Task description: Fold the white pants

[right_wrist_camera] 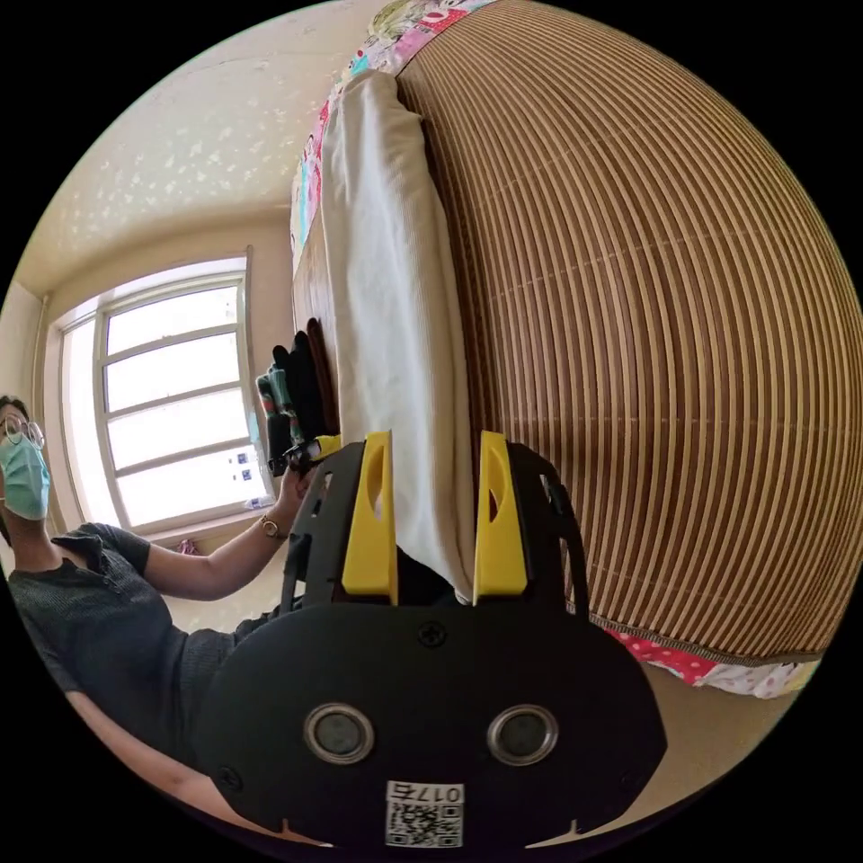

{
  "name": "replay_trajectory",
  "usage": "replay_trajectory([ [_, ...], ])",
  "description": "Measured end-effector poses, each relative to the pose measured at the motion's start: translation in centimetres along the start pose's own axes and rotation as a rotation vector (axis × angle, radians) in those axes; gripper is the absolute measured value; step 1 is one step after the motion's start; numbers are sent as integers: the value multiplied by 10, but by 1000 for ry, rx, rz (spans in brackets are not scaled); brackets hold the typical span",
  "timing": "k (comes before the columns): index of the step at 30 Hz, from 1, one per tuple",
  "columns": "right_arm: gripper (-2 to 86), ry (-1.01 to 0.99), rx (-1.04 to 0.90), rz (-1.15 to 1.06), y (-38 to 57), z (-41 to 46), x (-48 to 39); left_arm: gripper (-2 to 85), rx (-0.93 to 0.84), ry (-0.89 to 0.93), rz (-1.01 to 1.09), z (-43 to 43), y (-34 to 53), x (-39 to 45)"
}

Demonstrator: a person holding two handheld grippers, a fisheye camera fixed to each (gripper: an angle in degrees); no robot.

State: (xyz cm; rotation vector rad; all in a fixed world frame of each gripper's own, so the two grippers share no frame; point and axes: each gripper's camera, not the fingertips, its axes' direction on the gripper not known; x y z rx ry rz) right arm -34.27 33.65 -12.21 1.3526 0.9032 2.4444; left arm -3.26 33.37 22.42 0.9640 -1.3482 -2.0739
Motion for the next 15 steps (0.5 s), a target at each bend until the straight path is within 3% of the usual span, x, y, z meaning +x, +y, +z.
replay_trajectory([
  [3, 151, -113, 44, 13, -26, 0, 14, 160, 87, 60, -28, -16, -34, -14],
  [8, 142, -180, -28, -51, -89, 29, 5, 150, 39, 149, -33, -11, -99, -12],
  [15, 79, -204, -131, -28, -107, 52, 0, 56, -134, -1, 3, 15, -127, 14],
])
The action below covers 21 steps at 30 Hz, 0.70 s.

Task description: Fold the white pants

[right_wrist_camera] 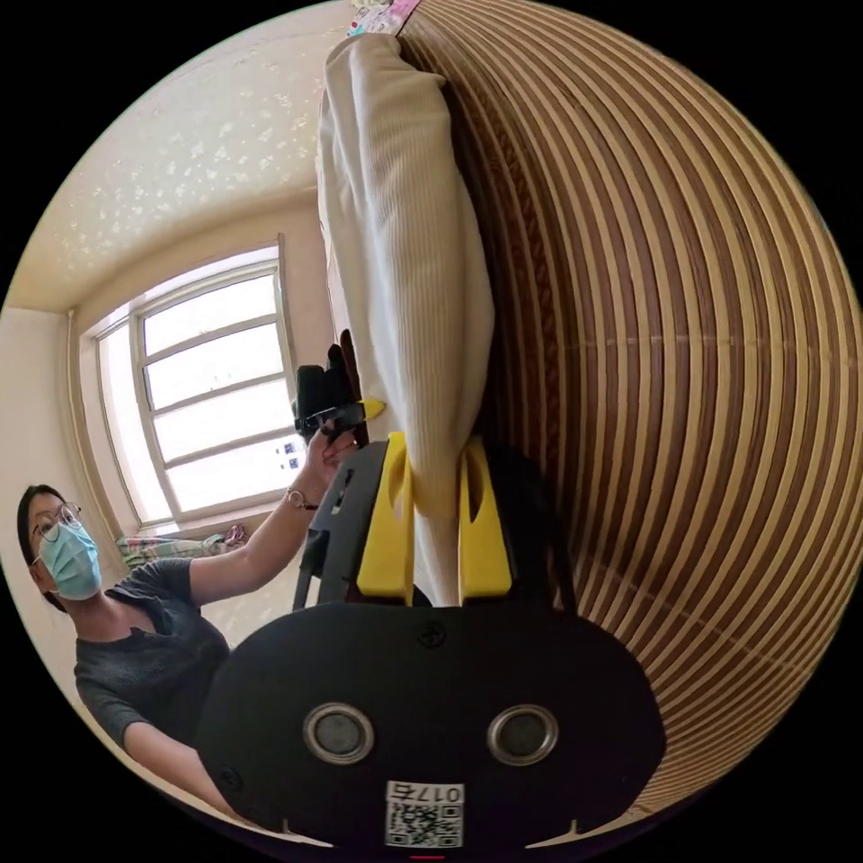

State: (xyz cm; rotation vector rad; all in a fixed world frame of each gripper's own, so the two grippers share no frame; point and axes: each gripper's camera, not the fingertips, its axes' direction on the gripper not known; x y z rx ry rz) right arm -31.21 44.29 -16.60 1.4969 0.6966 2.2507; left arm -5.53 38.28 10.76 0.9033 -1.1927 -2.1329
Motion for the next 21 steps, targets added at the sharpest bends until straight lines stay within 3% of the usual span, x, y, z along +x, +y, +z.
replay_trajectory([
  [7, 36, -261, 137, -173, 88, -21, -54, 51, 142, 319, 247, -43, 94, 56],
  [16, 26, -156, 96, -403, 250, -18, -199, 59, 73, 348, 452, -83, 251, 174],
  [21, 32, -234, 126, -578, 323, -22, -285, 51, 37, 437, 608, -125, 311, 248],
])
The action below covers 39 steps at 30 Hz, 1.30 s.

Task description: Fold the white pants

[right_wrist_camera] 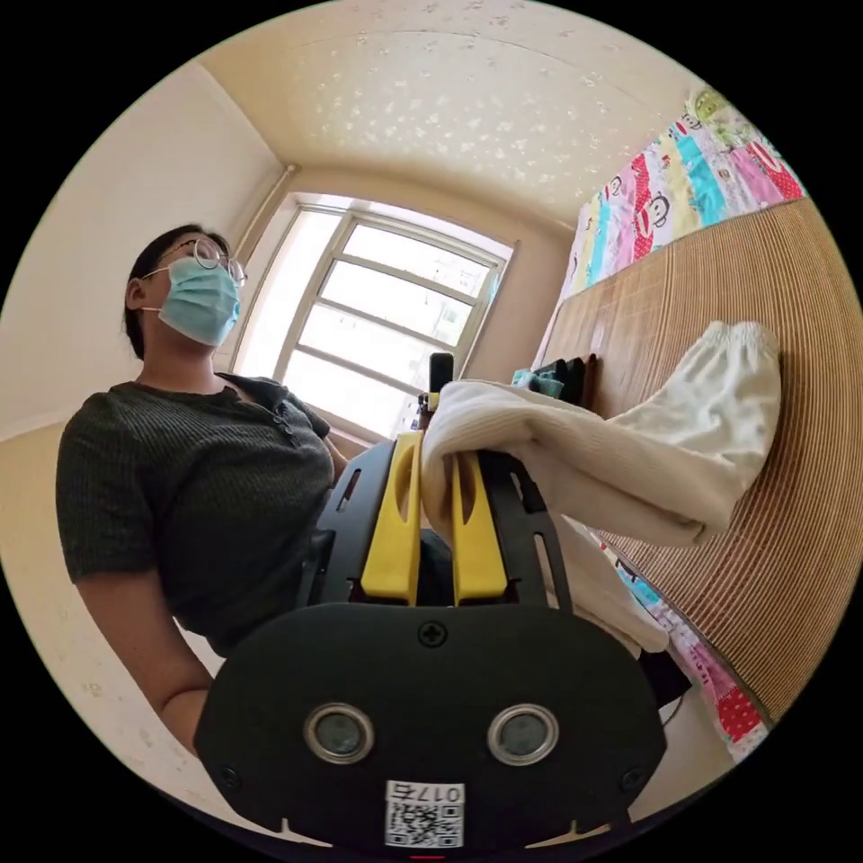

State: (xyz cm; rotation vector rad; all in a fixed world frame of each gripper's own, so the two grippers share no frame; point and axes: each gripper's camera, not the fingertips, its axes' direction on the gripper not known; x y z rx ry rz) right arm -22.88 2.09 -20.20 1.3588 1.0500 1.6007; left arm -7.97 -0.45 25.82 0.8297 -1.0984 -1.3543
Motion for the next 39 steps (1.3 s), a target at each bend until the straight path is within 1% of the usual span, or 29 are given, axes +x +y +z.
replay_trajectory([
  [2, 43, -42, 24, -126, -7, 6, -61, 51, -4, 44, 90, -2, -7, 43],
  [3, 46, -44, 22, -164, -10, 8, -77, 51, 0, 61, 154, -4, -14, 71],
  [5, 56, -17, 18, -322, -24, 16, -142, 51, 22, 82, 247, -9, -24, 111],
  [7, 60, 14, 28, -417, -36, 22, -186, 52, 69, 95, 339, -15, -41, 155],
  [10, 63, 85, 76, -500, -58, 29, -238, 54, 155, 70, 398, -23, -62, 191],
  [12, 62, 134, 102, -489, -75, 32, -248, 54, 193, 54, 339, -26, -78, 190],
  [14, 60, 256, 117, -331, -108, 36, -230, 54, 211, -32, 280, -28, -94, 176],
  [15, 59, 298, 114, -287, -116, 38, -222, 53, 217, -119, 221, -28, -104, 159],
  [16, 58, 387, 88, -228, -131, 45, -201, 52, 208, -202, 169, -25, -115, 137],
  [17, 57, 468, 48, -169, -147, 54, -172, 52, 201, -240, 142, -23, -121, 124],
  [18, 56, 502, 33, -124, -155, 58, -156, 52, 185, -298, 70, -21, -132, 91],
  [19, 55, 552, -4, -31, -172, 67, -121, 52, 159, -340, 6, -18, -144, 56],
  [20, 53, 594, -20, 21, -184, 76, -91, 52, 153, -362, -9, -18, -149, 41],
  [22, 53, 618, -6, 77, -197, 87, -54, 52, 112, -470, -56, -20, -169, -18],
  [25, 52, 674, -8, 175, -206, 109, -7, 54, 24, -576, -120, -16, -180, -74],
  [29, 60, 674, 83, 248, -169, 129, 32, 53, 20, -541, -151, -9, -153, -121],
  [33, 74, 660, 139, 343, -101, 139, 62, 54, 8, -452, -263, 17, -85, -175],
  [35, 81, 654, 121, 478, -51, 147, 87, 54, -30, -449, -328, 33, -51, -197],
  [37, 87, 650, 104, 595, -14, 154, 105, 61, -93, -468, -443, 50, -9, -227],
  [39, 93, 651, 83, 691, 14, 160, 117, 65, -126, -468, -518, 58, 12, -248],
])
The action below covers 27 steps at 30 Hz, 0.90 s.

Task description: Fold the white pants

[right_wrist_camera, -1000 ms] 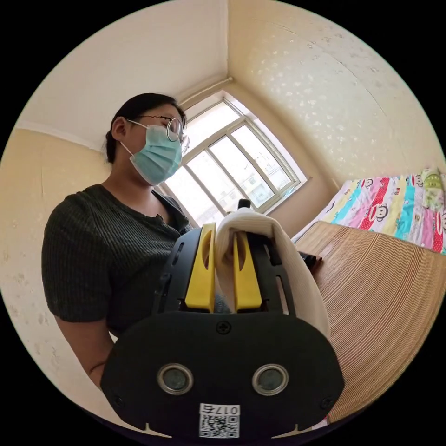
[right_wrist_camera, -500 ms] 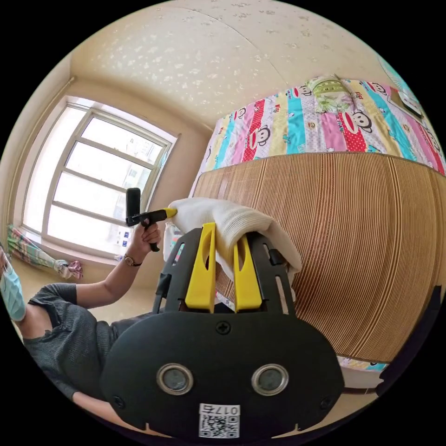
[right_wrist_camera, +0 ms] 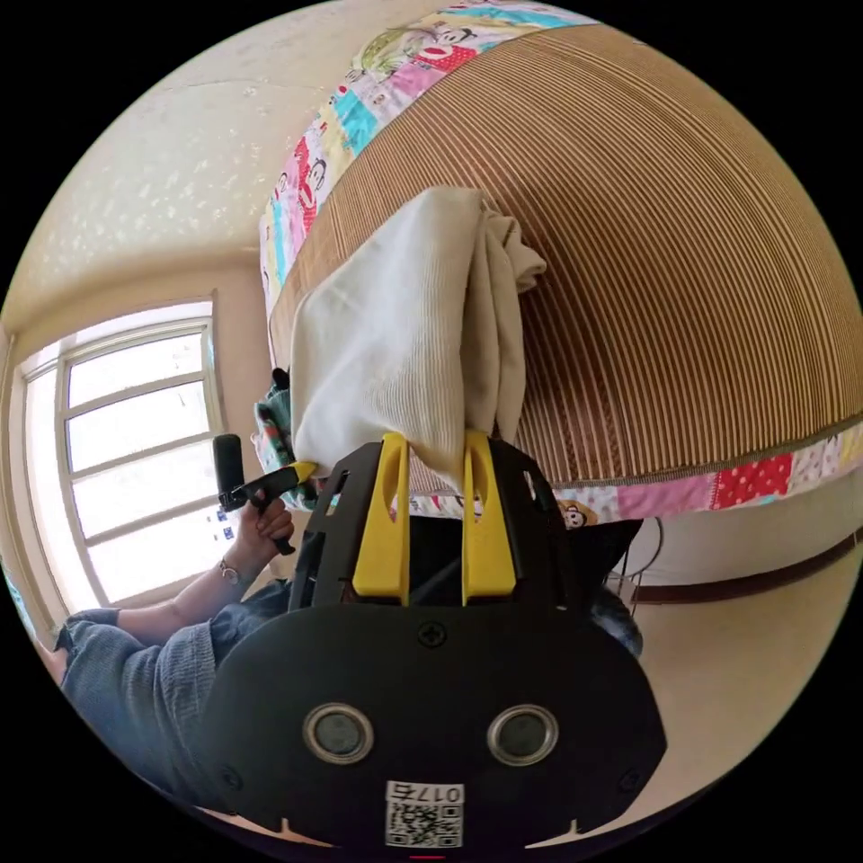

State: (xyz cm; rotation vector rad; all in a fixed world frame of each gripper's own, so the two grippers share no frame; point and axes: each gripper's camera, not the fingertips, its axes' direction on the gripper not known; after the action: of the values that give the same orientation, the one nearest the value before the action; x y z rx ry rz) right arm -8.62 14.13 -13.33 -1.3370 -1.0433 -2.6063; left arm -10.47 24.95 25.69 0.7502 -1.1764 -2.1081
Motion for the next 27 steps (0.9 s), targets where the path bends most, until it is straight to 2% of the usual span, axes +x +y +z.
replay_trajectory([
  [3, 100, 12, -44, 98, 13, 12, 19, 77, -65, 9, -45, 13, -5, -24],
  [6, 105, 14, -26, 153, 9, 2, 21, 126, -93, 89, -12, 5, -28, -37],
  [9, 112, 50, -35, 134, -5, -13, 6, 186, -36, 115, -37, -24, -55, -54],
  [15, 164, 190, -301, -19, -22, -41, -7, 217, 52, 163, -91, -79, -99, -91],
  [18, 171, 74, -225, -30, -20, -84, 5, 227, 59, 115, -99, -87, -121, -105],
  [20, 186, -97, -112, -13, -29, -113, 18, 228, 51, 108, -96, -85, -138, -116],
  [22, 204, -179, -80, 6, -45, -116, 28, 229, 30, 43, -114, -78, -161, -136],
  [24, 222, -212, -85, 14, -65, -106, 37, 229, 18, 14, -144, -70, -175, -153],
  [27, 236, -267, -149, 20, -94, -72, 49, 227, -11, 106, -181, -50, -194, -181],
])
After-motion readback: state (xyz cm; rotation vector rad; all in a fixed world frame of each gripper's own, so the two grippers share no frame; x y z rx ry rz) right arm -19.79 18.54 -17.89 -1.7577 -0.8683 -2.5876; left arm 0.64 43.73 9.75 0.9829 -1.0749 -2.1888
